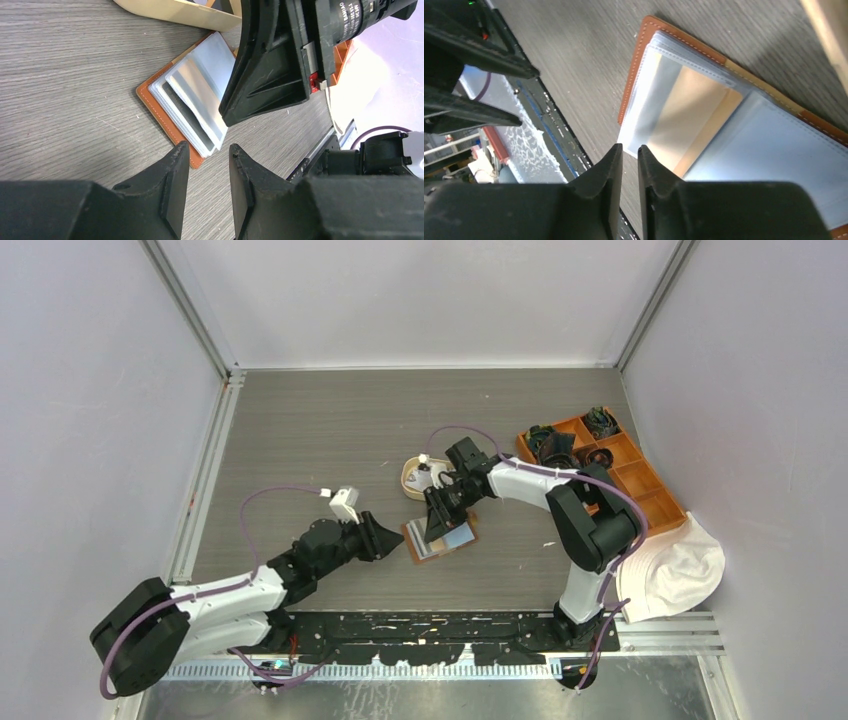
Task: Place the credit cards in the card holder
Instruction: Turn over the card slot in the card holder.
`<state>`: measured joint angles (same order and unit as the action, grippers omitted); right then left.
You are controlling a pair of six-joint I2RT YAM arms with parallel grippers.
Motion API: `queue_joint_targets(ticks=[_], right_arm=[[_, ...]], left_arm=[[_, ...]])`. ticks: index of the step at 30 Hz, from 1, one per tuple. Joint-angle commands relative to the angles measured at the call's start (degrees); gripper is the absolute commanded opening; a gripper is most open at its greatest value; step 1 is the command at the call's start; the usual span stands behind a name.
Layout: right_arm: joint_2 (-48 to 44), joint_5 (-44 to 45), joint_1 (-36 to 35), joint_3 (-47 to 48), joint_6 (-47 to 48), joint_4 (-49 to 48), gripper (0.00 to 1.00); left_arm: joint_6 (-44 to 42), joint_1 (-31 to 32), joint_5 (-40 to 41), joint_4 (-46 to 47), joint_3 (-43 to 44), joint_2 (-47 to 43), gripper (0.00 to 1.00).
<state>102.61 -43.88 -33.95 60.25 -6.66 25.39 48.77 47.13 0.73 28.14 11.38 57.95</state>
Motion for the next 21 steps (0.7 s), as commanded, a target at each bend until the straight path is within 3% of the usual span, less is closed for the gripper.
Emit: queue_joint_targets(ticks=[1, 9, 14, 17, 19, 20, 21], right_arm=[[1.27, 6.16, -2.16, 2.98, 2.55, 1.35, 0.2], [2.53, 9.85, -4.2, 6.19, 5.74, 5.31, 0.14], [-6.83, 12.07, -3.51, 8.22, 12.25, 8.92, 0.15], [-14.83, 16.45, -1.87, 8.48, 16.81, 9.46, 0.17], [-19.86, 19.55, -0.72, 8.57, 20.93, 9.12, 0.22], [-21.95, 21.84, -0.46, 8.64, 22.66, 8.44, 0.29], [-23.93, 23.87, -0.38, 8.89, 24.41, 7.95, 0.43]], left_arm=[[-1.4, 0.09, 0.83, 0.2, -0.56, -1.87, 0.36], [-0.48, 0.06, -0.45, 3.58, -1.15, 0.3, 0.37], [-0.79, 0.07, -0.47, 5.62, -1.49, -0.14, 0.4], [-1.61, 0.01, -0.09, 3.53, -0.42, -2.51, 0.52], [-2.97, -0.07, 1.22, 0.58, 0.92, -4.76, 0.61], [-3.77, -0.17, 2.0, -1.26, 1.72, -5.97, 0.66], [-4.76, -0.32, 2.83, -3.2, 2.66, -6.94, 0.71]])
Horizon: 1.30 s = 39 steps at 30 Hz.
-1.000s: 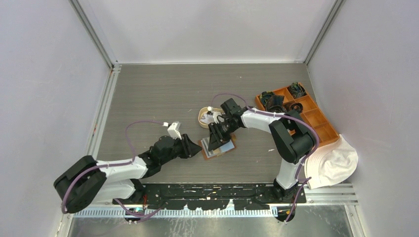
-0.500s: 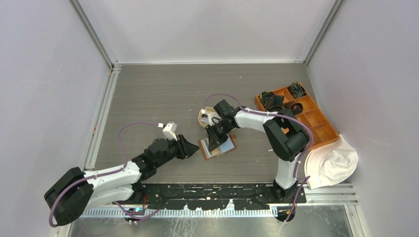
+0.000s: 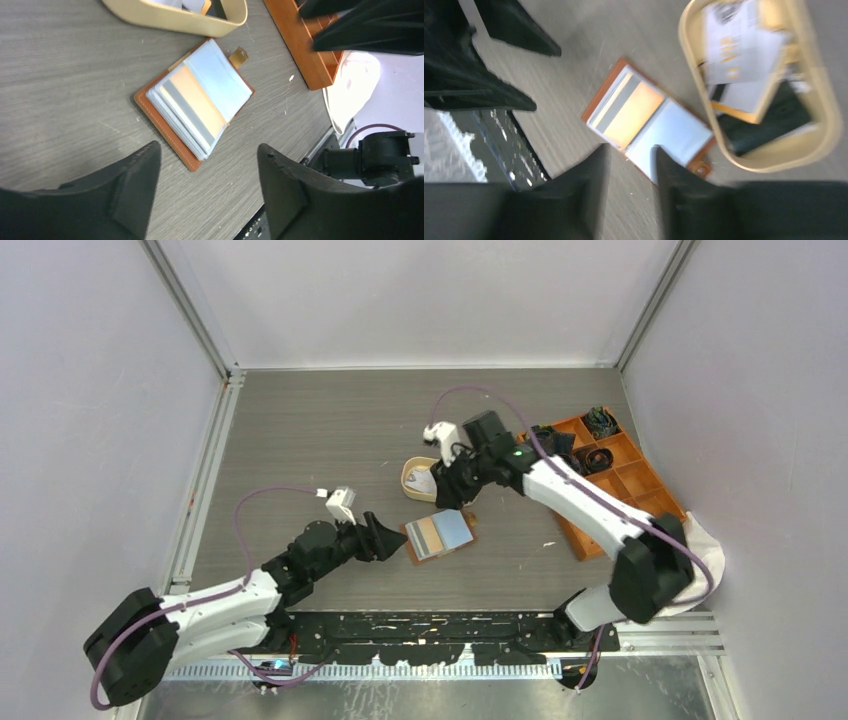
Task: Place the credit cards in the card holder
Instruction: Turn over the card slot in the card holder, then pick up the credit card from the storage box.
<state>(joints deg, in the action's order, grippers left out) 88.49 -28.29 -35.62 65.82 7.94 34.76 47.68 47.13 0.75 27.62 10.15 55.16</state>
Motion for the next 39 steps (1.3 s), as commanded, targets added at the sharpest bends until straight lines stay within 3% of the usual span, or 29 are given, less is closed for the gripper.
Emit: queue_joint_targets(ticks=[1, 2, 3, 8, 12, 15, 19, 27, 39], right_arm=[[-11.32, 10.3, 1.28, 3.58, 11.09, -1.8, 0.64], [-12.34, 12.51, 1.44, 3.58, 11.35, -2.87, 0.91], [-13.14, 14.05, 1.92, 3.34, 10.07, -4.42, 0.98], [-7.39, -3.54, 6.11, 7.41, 3.97, -1.4, 0.99], [-0.28, -9.0, 7.76, 10.57, -1.2, -1.66, 0.91], [6.7, -10.15, 10.18, 14.34, -6.07, 0.24, 0.72], [13.59, -9.59, 12.71, 18.29, -7.84, 2.66, 0.56], [20.74, -3.5, 14.74, 19.12, -7.55, 1.62, 0.52], [25.31, -0.42, 14.88, 19.04, -7.79, 0.64, 0.52]], left_arm=[[-4.56, -0.51, 3.59, -4.58, 4.82, -5.63, 0.76], [-5.33, -0.75, 4.29, -7.05, 5.74, -6.52, 0.8], [-6.11, -1.15, 4.77, -8.64, 6.68, -7.27, 0.84], [-8.88, -3.94, 5.12, -13.58, 10.45, -8.33, 0.9], [-8.59, -8.03, -0.03, -14.32, 13.27, -5.61, 0.87], [-7.3, -10.39, -3.51, -13.78, 14.96, -2.64, 0.84], [-5.72, -12.18, -4.49, -10.96, 15.54, 2.64, 0.82], [-2.86, -14.48, -8.41, -4.79, 16.37, 11.81, 0.78], [-4.26, -16.2, -9.38, -7.65, 23.95, 23.09, 0.71]])
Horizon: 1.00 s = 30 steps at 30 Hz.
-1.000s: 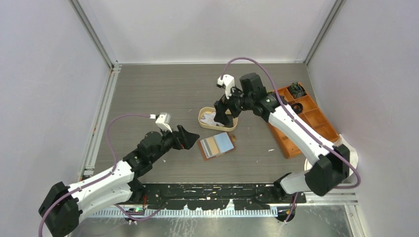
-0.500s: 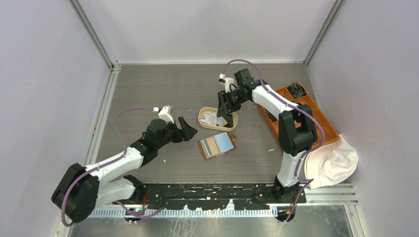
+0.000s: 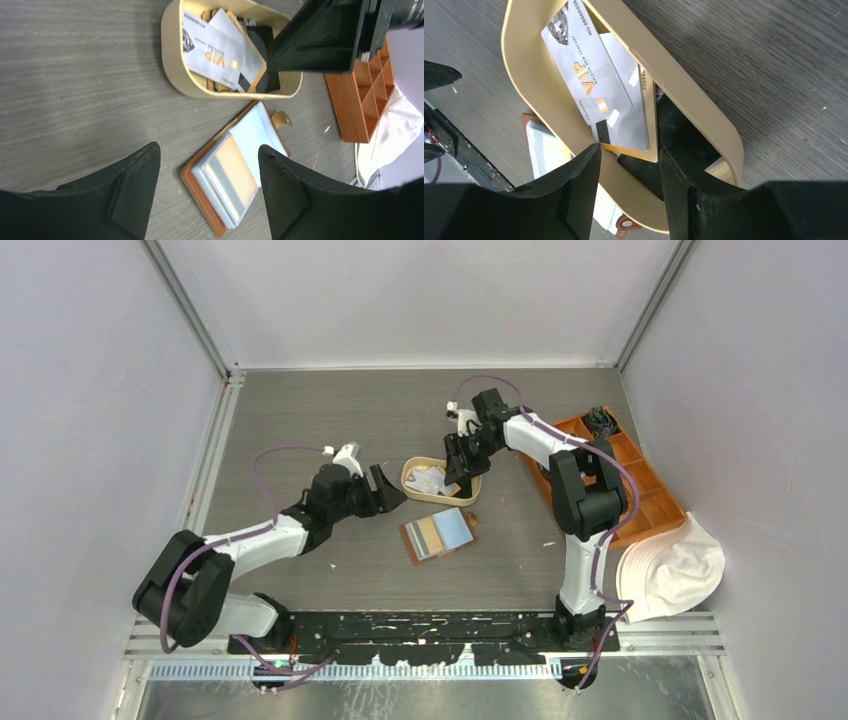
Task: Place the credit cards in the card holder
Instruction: Pick up the credit card from the storage box.
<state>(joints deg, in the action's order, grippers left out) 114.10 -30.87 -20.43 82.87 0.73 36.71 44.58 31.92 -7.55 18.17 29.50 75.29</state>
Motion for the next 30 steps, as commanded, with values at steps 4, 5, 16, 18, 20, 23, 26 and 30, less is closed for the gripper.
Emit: queue_joint_targets(ticks=[4, 5, 16, 18, 20, 23, 26, 30], right_arm=[[0.93, 3.05, -0.53, 2.31, -0.62, -1.39, 0.52], [1.41, 3.28, -0.57, 2.56, -0.64, -1.3, 0.52], [3.55, -2.06, -0.67, 3.26, -1.54, -1.08, 0.52], [3.63, -2.97, -0.67, 3.34, -2.1, -1.16, 0.52], [3.68, -4.46, -0.62, 3.56, -2.73, -1.24, 0.52], [4.23, -7.37, -0.63, 4.28, -4.38, -1.61, 0.52], [4.99, -9.65, -0.65, 4.74, -5.8, -1.9, 0.52], [5.36, -11.82, -0.58, 4.57, -7.08, -2.64, 0.52]], left_arm=[[-2.8, -2.57, -3.12, -0.3, 9.19, 8.38, 0.66], [-3.32, -3.11, -3.79, -0.59, 10.4, 9.7, 0.64], [-8.96, -5.36, -8.44, -8.77, 24.16, 23.49, 0.57], [-9.36, -5.4, -7.09, -11.95, 26.61, 25.16, 0.56], [-9.75, -5.38, -6.23, -14.92, 28.23, 26.38, 0.53], [-9.77, -5.39, -5.61, -17.51, 29.88, 27.7, 0.45], [-9.19, -5.37, -5.58, -18.04, 30.3, 28.13, 0.38], [-8.49, -5.38, -5.16, -19.61, 30.44, 27.53, 0.28]])
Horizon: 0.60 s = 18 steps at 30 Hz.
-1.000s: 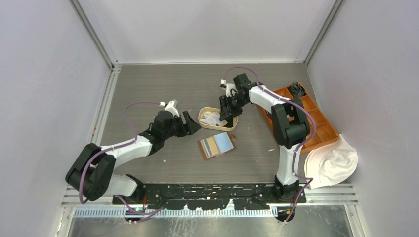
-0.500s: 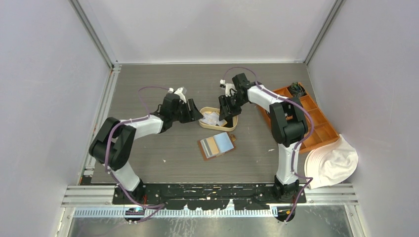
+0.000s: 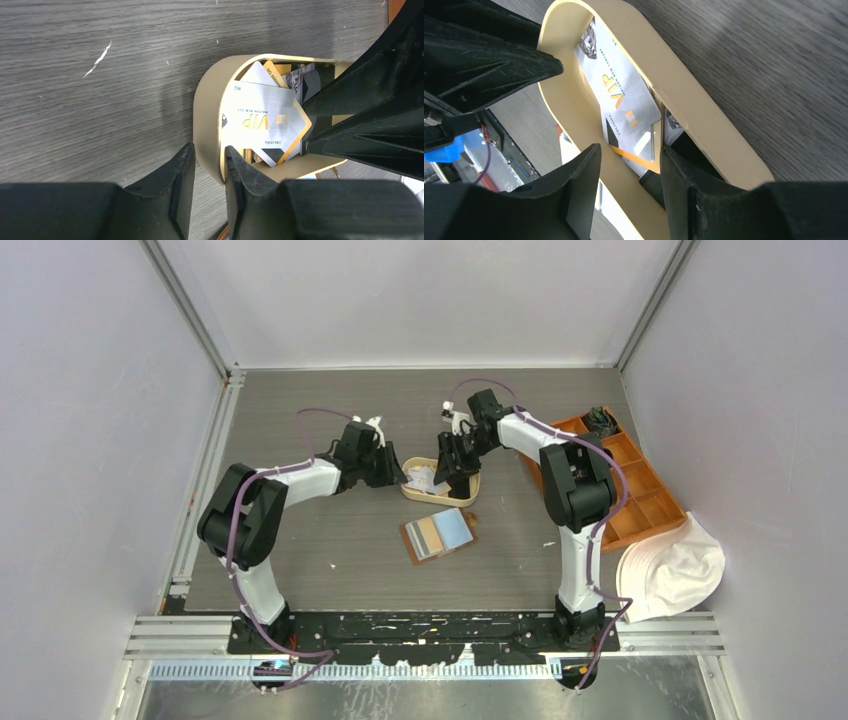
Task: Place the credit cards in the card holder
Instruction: Pick up the credit card from the storage box.
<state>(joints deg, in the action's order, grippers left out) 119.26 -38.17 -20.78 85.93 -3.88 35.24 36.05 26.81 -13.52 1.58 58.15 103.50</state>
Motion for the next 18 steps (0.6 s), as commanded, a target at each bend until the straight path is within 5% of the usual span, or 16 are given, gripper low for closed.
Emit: queue_joint_targets(ticks=[1, 10, 18], right_arm=[[0.11, -5.13, -0.23, 1.38, -2.91, -1.56, 0.52], [0.16, -10.26, 0.27, -0.03, -9.33, -6.88, 0.52], [-2.4, 1.55, 0.33, -1.74, -10.26, -6.92, 0.51]], left_arm=[[0.25, -0.31, 0.88, -3.33, 1.83, -0.9, 0.26], [2.7, -0.26, -0.03, -3.11, 1.43, -1.51, 0.12], [5.26, -0.29, 0.28, -2.54, 0.38, -2.21, 0.09]])
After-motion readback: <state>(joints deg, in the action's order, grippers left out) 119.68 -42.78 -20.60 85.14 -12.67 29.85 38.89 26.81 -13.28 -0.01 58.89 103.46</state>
